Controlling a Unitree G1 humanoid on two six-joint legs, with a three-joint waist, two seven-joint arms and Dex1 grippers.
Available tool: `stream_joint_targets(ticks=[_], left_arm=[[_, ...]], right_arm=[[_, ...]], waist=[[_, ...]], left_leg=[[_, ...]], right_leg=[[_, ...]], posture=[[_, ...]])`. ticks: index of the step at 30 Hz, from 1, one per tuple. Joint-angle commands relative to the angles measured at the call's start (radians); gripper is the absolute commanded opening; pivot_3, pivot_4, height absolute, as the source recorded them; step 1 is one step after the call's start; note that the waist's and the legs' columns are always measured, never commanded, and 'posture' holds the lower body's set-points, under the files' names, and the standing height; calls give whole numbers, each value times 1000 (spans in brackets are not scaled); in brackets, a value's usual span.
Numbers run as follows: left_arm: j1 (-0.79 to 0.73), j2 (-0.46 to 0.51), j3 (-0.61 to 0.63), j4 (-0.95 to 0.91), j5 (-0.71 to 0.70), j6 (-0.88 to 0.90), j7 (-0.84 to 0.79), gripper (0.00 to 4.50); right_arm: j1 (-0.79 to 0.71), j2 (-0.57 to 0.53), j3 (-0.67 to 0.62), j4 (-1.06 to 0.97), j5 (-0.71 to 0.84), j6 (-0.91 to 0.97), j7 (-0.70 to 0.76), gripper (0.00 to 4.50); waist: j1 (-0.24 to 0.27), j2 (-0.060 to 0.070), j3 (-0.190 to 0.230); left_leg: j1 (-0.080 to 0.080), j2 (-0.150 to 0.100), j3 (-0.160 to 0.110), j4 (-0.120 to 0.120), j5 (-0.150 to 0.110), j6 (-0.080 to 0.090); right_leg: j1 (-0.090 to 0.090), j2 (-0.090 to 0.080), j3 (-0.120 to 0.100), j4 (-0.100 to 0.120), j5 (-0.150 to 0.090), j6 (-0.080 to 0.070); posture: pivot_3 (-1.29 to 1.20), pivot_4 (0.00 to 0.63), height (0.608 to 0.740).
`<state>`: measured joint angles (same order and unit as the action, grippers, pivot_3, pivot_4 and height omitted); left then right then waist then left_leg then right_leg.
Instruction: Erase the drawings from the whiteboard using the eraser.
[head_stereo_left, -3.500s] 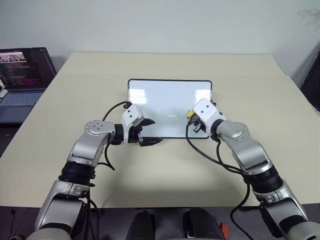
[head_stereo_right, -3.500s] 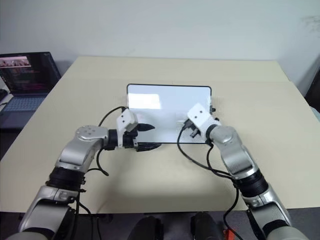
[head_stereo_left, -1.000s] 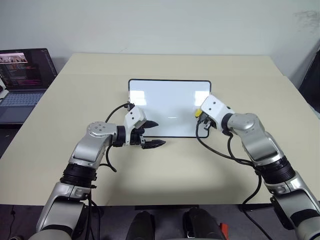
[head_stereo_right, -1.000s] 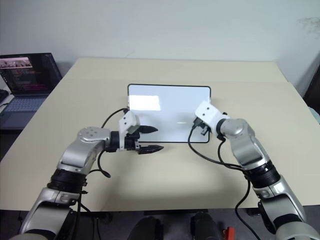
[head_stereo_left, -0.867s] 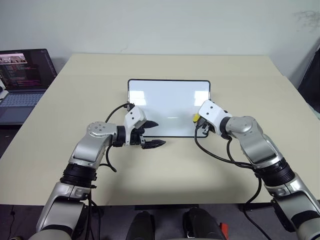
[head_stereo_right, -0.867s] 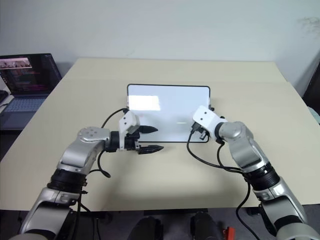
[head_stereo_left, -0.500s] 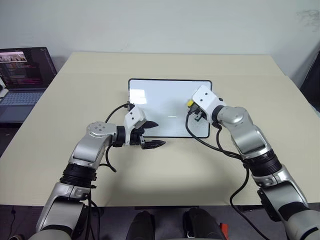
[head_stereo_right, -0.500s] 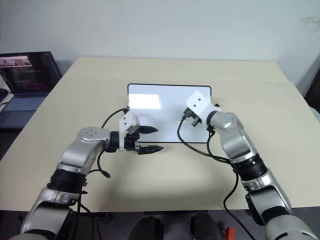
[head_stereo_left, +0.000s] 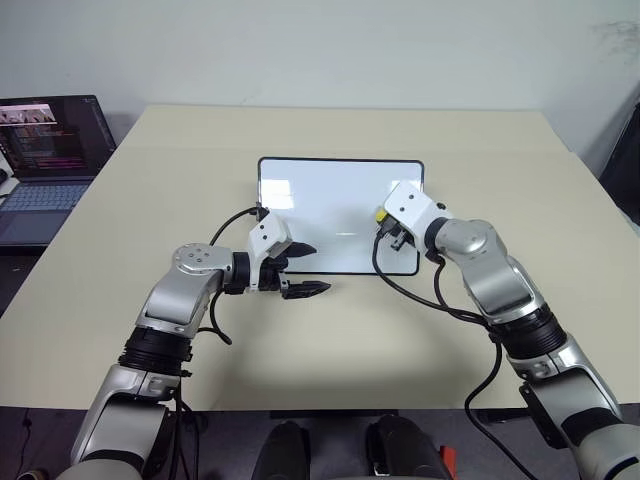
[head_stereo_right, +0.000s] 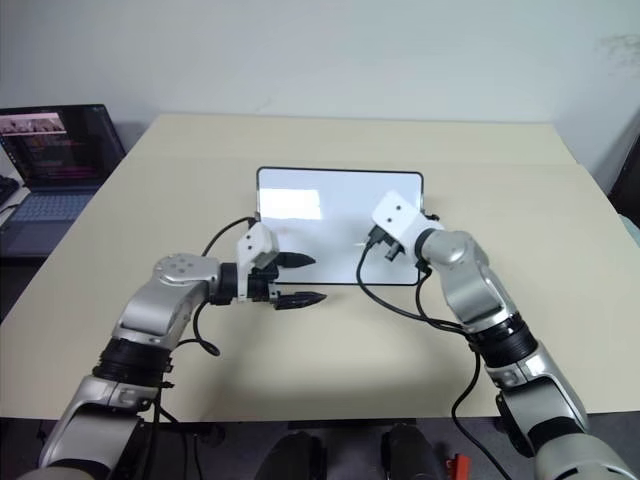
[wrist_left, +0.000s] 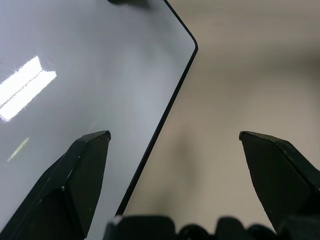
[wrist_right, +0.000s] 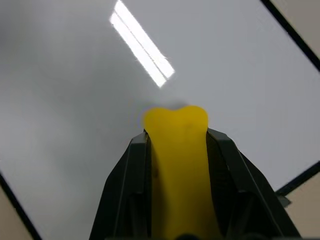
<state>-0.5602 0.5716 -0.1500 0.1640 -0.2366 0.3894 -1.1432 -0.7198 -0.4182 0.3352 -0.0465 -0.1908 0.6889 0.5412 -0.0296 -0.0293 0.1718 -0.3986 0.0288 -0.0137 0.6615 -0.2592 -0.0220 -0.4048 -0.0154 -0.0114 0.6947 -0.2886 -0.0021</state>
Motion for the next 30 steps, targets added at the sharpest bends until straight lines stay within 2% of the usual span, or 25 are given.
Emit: stream_joint_targets(ticks=[1,6,11,21,26,30], left_arm=[[-13,4,14,-30,-14,-4,0,4500],[-16,-2,16,-34,-19,1,3,4500],[-25,-15,28,-39,-35,7,12,4500],[-68,-38,21,-95,-75,32,19,4500],[-116,-75,-18,-110,-64,-2,5,4500],[-139,-113,-73,-121,-38,-64,-16,4500]], right_arm=[[31,-9,18,-32,11,34,48,1144],[56,-16,36,-60,14,53,84,1144],[60,0,-19,-80,28,47,46,1144],[184,7,-198,-472,135,283,19,1144],[376,-12,-347,-697,172,433,-10,1144],[527,46,-427,-756,163,451,-99,1144]], waist=[[-1,0,0],[-2,0,0],[0,0,0],[3,0,1],[12,0,1],[20,0,1]], left_leg=[[0,0,0,0,0,0],[0,0,0,0,0,0],[0,0,0,0,0,0],[-3,0,-1,-1,0,0],[-4,0,-1,-2,0,0],[-3,-1,0,-2,0,-1]], right_leg=[[0,0,0,0,0,0],[0,0,0,0,0,0],[0,0,0,0,0,0],[0,0,0,-5,0,0],[0,0,-2,-7,0,0],[0,0,-1,-8,0,1]], posture=[[0,150,740],[0,150,740],[0,150,740],[0,150,740],[0,150,740],[0,150,740]])
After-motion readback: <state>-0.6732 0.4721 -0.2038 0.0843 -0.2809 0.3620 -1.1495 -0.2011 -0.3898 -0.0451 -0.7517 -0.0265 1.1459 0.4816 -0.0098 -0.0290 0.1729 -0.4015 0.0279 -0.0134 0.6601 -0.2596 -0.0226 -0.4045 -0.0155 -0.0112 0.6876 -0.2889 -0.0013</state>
